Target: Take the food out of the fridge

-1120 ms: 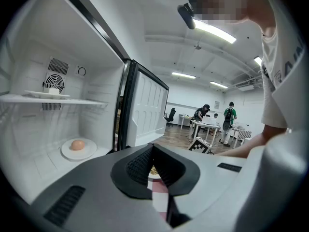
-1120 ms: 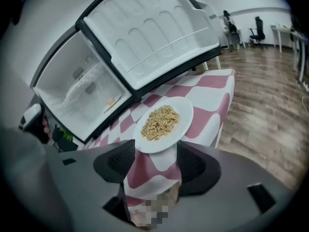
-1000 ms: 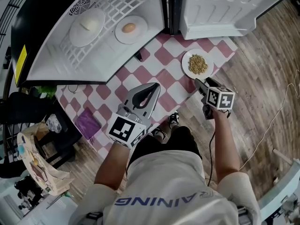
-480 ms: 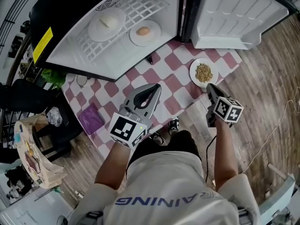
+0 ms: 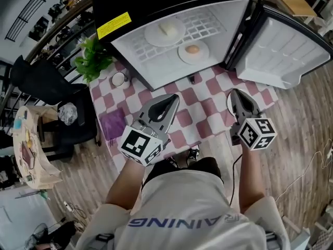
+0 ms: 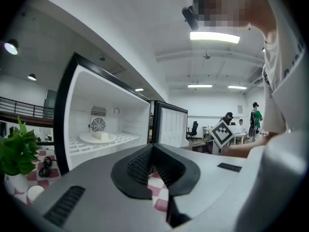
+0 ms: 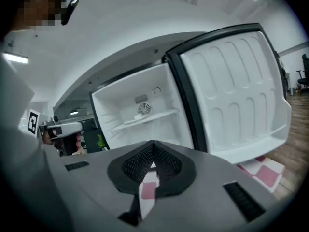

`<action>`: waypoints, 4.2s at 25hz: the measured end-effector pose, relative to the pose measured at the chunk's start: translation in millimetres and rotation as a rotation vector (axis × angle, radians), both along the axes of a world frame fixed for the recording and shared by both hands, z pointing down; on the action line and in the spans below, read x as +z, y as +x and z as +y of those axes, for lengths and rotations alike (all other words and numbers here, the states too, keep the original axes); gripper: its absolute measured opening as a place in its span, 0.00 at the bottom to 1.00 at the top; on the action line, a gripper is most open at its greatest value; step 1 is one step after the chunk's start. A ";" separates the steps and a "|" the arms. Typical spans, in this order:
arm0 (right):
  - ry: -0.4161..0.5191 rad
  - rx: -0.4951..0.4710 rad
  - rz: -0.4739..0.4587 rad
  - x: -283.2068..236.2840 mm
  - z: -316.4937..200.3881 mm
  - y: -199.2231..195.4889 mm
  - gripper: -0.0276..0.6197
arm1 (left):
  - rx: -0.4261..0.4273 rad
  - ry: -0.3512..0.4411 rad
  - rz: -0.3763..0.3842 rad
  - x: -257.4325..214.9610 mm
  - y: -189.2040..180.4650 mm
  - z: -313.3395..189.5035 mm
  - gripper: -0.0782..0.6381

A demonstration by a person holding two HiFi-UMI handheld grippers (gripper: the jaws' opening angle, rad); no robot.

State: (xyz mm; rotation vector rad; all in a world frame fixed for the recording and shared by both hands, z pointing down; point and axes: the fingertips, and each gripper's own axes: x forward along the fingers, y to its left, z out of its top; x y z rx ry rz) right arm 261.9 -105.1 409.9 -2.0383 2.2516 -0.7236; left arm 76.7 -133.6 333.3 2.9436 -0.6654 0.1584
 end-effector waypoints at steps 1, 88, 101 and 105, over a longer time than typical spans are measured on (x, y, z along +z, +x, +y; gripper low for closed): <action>0.022 -0.025 -0.006 -13.8 -4.2 -10.5 0.08 | -0.017 -0.003 0.026 -9.6 -7.9 -1.4 0.12; -0.085 0.086 -1.138 -30.9 -224.1 -108.8 0.11 | -0.360 0.110 0.098 -59.2 -153.1 -27.7 0.12; 0.045 0.120 -1.166 -53.8 -125.1 -65.6 0.10 | -0.202 0.087 0.100 -50.4 -113.7 -14.4 0.12; 0.065 0.149 -1.164 -54.3 -87.6 -47.9 0.10 | -0.126 0.071 0.099 -46.9 -88.2 -7.1 0.12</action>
